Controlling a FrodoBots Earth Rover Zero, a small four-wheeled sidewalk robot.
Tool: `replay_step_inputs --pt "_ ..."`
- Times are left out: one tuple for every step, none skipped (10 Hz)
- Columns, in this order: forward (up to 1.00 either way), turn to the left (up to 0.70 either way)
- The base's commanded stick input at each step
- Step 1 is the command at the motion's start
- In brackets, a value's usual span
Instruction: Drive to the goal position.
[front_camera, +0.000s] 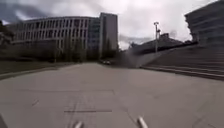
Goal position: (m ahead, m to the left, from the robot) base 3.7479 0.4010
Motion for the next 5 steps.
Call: replay_step_inputs --pt "1.00 0.00" --pt "1.00 0.00" --pt "1.00 0.00" --pt "1.00 0.00" --pt "1.00 0.22"
